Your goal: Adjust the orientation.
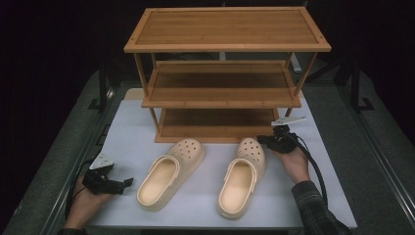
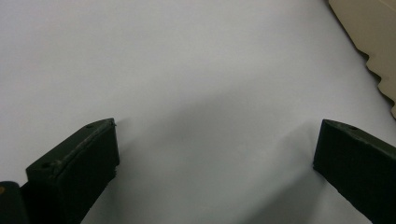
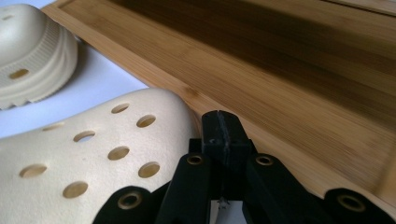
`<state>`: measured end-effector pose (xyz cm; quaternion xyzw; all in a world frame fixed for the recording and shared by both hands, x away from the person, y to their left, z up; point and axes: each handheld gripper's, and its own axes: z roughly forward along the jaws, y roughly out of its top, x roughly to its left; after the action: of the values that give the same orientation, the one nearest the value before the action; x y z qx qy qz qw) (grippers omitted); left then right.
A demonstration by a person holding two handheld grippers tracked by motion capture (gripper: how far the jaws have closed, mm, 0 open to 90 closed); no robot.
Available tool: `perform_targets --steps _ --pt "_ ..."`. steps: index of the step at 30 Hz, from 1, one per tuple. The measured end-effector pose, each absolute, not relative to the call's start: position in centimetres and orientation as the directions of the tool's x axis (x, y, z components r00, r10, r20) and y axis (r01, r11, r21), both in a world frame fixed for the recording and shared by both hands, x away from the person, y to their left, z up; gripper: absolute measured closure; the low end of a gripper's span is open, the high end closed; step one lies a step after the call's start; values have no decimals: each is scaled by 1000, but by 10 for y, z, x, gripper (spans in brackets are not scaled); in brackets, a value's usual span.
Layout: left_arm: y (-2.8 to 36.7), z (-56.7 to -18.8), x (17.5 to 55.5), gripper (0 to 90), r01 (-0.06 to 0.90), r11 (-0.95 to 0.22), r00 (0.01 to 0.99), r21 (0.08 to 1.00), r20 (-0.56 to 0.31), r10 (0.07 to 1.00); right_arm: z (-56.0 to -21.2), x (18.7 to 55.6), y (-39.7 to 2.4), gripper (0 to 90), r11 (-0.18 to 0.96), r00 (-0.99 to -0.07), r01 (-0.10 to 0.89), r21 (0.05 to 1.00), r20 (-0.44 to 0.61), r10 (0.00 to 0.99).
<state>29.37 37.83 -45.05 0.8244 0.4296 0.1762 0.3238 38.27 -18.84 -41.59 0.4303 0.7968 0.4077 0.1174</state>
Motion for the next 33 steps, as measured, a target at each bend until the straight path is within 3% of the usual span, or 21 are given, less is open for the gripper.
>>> perform_targets --steps 10,21,33 --pt "378 -450 294 0 594 -421 569 686 12 822 -414 387 -155 898 342 -647 560 755 141 749" --pt "378 -451 294 0 593 -421 569 686 14 822 -404 349 -184 897 358 -669 552 753 144 729" --pt "378 -451 294 0 593 -421 569 686 13 823 -428 320 -187 897 409 -694 595 691 187 695"
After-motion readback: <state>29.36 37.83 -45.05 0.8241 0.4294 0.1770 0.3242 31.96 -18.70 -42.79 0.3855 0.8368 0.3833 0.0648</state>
